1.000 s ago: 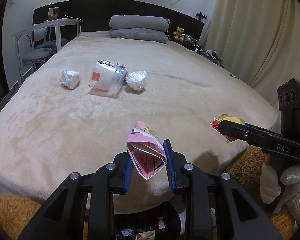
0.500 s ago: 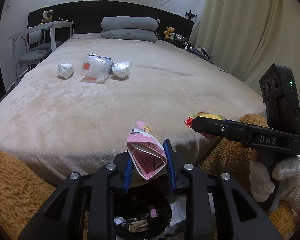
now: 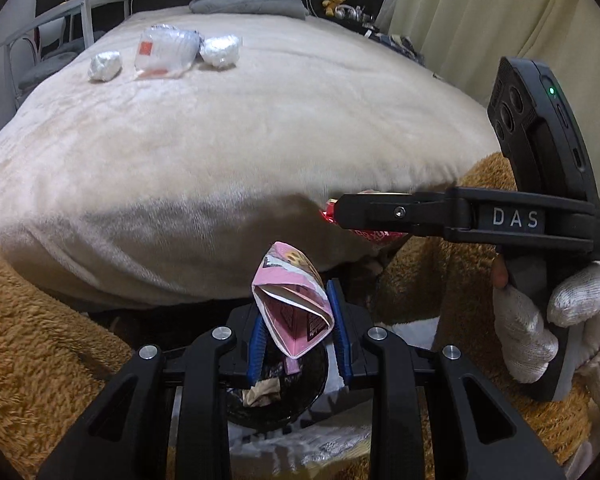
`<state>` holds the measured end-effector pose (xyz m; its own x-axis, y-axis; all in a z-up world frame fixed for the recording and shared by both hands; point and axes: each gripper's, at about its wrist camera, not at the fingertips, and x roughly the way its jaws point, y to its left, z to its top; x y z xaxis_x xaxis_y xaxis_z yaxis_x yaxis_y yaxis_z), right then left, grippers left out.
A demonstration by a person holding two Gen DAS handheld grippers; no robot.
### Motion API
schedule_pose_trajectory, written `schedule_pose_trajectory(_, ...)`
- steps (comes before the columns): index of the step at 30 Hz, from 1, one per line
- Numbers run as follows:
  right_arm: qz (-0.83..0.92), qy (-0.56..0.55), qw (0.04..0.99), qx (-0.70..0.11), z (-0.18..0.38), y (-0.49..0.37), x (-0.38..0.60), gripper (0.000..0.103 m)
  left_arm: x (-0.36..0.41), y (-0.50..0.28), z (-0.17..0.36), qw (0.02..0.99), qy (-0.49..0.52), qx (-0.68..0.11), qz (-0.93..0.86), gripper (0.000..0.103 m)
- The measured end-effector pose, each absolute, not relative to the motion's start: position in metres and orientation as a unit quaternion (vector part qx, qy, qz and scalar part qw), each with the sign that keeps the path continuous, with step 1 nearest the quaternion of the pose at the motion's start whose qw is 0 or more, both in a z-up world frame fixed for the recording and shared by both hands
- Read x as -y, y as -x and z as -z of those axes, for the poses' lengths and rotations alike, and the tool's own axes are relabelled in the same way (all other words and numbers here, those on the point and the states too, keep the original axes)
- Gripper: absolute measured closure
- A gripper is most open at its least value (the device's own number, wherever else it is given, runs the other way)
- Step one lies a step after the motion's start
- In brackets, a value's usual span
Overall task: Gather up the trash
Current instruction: 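Carry the pink packet and snack wrapper down toward the floor bin, then open both grippers over the bin, dropping the packet and wrapper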
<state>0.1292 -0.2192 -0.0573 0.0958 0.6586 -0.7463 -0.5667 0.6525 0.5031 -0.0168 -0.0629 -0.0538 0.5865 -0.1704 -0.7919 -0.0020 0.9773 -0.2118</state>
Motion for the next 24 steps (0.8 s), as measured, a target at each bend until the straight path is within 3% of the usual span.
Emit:
schedule_pose_trajectory(7, -0.392, -0.014, 0.722, -0.57, 0.079, -0.132, 0.211, 0.039, 0.049, 0.001, 0.093, 0.835, 0.109, -0.539, 0.034, 0.076)
schedule_pose_trajectory(15, -0.367, 0.006, 0.685, -0.63, 0.11, -0.135, 0.199, 0.039, 0.041, -0.004, 0.113, 0.808, 0.118, -0.577, 0.027, 0.076)
schedule_pose_trajectory(21, -0.361, 0.014, 0.688, -0.63, 0.113, -0.133, 0.194, 0.036, 0.045, -0.007, 0.116, 0.797, 0.111, -0.593, 0.035, 0.074)
schedule_pose_trajectory(23, -0.36, 0.005, 0.688, -0.631, 0.113, -0.133, 0.194, 0.034, 0.046, -0.008, 0.118, 0.792, 0.105, -0.601, 0.023, 0.042)
schedule_pose_trajectory(24, -0.357, 0.001, 0.686, -0.634, 0.115, -0.134, 0.196, 0.032, 0.046, -0.008, 0.117, 0.794, 0.103, -0.599, 0.016, 0.041)
